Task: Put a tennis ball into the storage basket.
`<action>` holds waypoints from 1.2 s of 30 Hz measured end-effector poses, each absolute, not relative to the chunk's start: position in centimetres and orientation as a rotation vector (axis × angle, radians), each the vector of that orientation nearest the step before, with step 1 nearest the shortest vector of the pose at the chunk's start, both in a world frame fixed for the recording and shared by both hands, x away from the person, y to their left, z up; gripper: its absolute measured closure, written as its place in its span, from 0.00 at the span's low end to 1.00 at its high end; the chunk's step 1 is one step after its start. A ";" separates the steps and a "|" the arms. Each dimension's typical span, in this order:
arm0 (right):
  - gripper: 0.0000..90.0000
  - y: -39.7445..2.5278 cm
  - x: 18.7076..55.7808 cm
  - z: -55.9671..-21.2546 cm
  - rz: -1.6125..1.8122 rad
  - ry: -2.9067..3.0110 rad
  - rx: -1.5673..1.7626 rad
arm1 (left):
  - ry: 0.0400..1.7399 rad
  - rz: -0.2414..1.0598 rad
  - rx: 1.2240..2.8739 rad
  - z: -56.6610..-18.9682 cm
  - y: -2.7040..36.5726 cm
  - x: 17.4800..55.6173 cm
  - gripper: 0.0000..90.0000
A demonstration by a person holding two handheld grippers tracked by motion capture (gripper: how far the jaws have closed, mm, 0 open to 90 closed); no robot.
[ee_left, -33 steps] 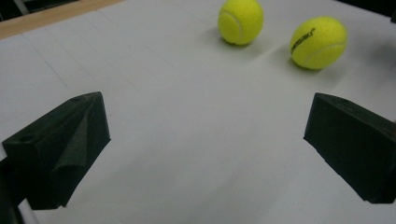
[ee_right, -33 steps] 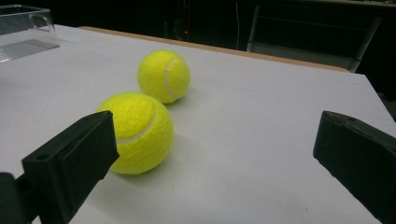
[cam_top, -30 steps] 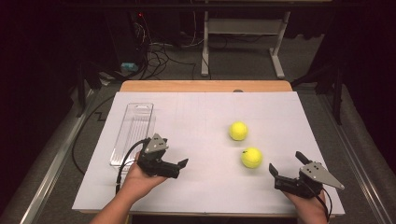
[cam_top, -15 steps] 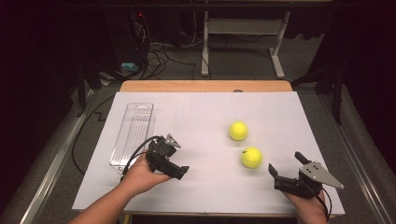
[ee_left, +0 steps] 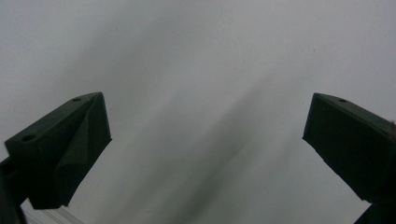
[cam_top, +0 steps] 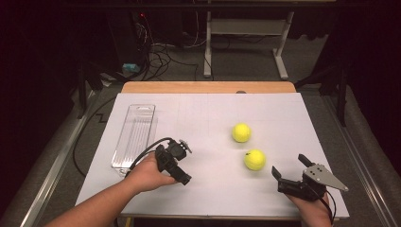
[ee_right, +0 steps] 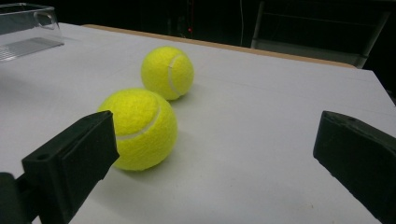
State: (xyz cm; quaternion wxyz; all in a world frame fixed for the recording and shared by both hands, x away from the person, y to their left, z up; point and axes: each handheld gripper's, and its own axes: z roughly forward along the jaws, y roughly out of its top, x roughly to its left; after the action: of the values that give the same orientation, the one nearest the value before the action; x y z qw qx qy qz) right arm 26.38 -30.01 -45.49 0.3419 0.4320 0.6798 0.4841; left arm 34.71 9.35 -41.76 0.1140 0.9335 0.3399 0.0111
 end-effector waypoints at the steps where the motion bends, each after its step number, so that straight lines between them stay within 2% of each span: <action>1: 0.00 -30.0 26.4 -45.5 1.258 1.769 1.120 | 1.002 0.020 2.741 -41.8 9.3 34.8 0.02; 3: 0.00 -30.0 26.5 -45.5 1.256 1.771 1.118 | 1.008 -0.026 2.771 -41.9 9.2 35.1 0.02; 13: 0.00 -30.1 26.5 -45.5 1.249 1.770 1.113 | 0.997 -0.094 2.819 -40.5 8.4 35.5 0.02; 19: 0.00 -29.7 26.6 -45.2 1.270 1.800 1.106 | 0.992 -0.088 2.832 -40.4 8.3 35.5 0.02; 28: 0.00 -27.2 27.9 -44.7 1.278 1.924 1.123 | 0.987 -0.092 2.828 -40.3 8.3 35.5 0.02; 36: 0.00 -24.7 30.0 -45.6 1.175 2.086 1.118 | 1.002 -0.105 2.818 -40.2 8.6 35.7 0.01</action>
State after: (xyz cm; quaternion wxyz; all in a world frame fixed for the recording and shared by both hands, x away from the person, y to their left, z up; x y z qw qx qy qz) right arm 30.04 -24.73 -45.58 0.2472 0.4100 0.7649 0.4310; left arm 35.73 8.57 -40.17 0.0742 0.9391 0.3338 -0.0351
